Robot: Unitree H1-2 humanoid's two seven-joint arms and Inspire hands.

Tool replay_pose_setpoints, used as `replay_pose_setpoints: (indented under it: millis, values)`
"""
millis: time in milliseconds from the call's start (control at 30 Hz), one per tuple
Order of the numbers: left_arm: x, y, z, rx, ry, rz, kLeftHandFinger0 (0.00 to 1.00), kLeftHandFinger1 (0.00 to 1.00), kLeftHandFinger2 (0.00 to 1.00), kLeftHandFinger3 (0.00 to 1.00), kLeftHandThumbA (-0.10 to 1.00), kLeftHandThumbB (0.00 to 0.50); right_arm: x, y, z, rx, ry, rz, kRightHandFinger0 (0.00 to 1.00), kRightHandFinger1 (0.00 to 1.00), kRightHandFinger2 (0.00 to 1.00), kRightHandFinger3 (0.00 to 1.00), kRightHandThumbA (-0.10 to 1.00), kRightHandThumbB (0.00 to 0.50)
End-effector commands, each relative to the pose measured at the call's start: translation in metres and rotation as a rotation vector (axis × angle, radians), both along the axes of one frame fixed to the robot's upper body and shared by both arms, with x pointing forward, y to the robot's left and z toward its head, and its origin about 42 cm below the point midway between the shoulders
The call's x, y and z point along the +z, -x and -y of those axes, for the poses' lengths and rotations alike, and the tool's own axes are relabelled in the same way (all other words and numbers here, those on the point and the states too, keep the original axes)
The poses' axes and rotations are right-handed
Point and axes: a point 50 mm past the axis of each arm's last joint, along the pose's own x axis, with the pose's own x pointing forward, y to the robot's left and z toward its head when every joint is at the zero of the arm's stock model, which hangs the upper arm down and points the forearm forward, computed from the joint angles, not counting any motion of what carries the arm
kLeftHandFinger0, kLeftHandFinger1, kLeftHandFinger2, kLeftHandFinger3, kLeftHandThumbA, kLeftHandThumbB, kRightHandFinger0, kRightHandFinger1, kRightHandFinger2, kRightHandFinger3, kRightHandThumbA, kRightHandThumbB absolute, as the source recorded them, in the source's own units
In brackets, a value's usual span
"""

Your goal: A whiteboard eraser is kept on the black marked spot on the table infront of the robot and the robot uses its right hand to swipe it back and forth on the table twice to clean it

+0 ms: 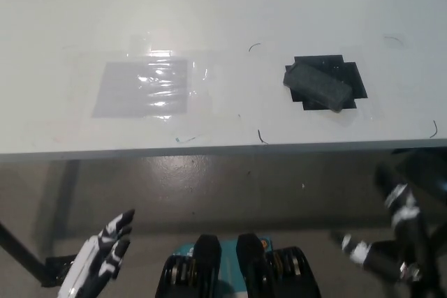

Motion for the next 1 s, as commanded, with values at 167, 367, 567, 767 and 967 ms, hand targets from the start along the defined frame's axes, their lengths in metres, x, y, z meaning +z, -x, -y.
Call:
replay_pose_setpoints:
  millis: [167,367,567,767,967]
  values:
    - [0.016,-0.005,0.000,-0.043,-0.004,0.088,1.00,1.00,1.00,1.00,0.83,0.389,0.148,-0.055,0.021,-0.064,0.309,0.234,1.00,1.00,1.00,1.00,0.81,0.279]
    - [0.015,-0.003,-0.002,-0.039,-0.016,0.081,1.00,1.00,1.00,1.00,0.85,0.400,0.239,-0.135,0.024,-0.085,0.552,0.113,1.00,1.00,1.00,1.00,0.75,0.305]
    - [0.010,-0.002,-0.004,-0.033,-0.039,0.088,1.00,1.00,1.00,1.00,0.87,0.418,0.290,-0.232,0.000,-0.130,0.823,-0.163,1.00,1.00,1.00,1.00,0.93,0.427]
    - [0.009,-0.002,-0.005,-0.032,-0.066,0.093,1.00,1.00,1.00,1.00,0.89,0.414,0.295,-0.298,-0.032,-0.122,1.046,-0.428,1.00,1.00,1.00,1.00,1.00,0.416]
    - [0.009,-0.003,-0.007,-0.030,-0.074,0.083,1.00,1.00,1.00,1.00,0.89,0.424,0.292,-0.327,-0.057,-0.108,1.170,-0.607,1.00,1.00,1.00,1.00,1.00,0.460]
